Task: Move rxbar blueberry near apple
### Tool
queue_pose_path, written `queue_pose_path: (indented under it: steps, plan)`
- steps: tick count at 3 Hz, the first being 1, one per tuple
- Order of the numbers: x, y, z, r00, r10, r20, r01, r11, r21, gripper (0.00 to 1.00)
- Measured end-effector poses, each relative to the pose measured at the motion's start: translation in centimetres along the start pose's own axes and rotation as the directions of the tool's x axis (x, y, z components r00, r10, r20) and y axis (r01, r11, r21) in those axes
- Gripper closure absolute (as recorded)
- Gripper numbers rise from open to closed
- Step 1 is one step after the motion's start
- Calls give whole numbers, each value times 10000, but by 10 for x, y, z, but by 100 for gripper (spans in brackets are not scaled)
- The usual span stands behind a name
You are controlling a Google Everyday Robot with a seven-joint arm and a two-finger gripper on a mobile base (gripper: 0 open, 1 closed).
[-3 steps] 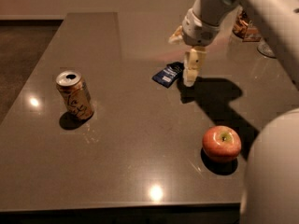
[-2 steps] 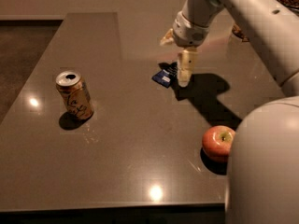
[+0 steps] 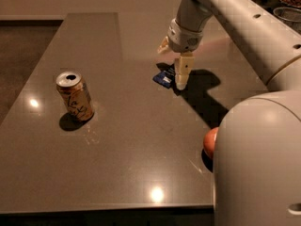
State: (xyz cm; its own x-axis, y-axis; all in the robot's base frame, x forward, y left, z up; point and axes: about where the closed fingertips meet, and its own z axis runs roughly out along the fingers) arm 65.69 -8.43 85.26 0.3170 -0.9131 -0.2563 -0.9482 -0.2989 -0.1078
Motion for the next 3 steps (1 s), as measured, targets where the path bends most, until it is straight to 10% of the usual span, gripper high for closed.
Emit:
queue_pose_path:
  steps: [3]
  plan:
    - [2,10,-5,9988,-309,-388,296,9990,-337,83]
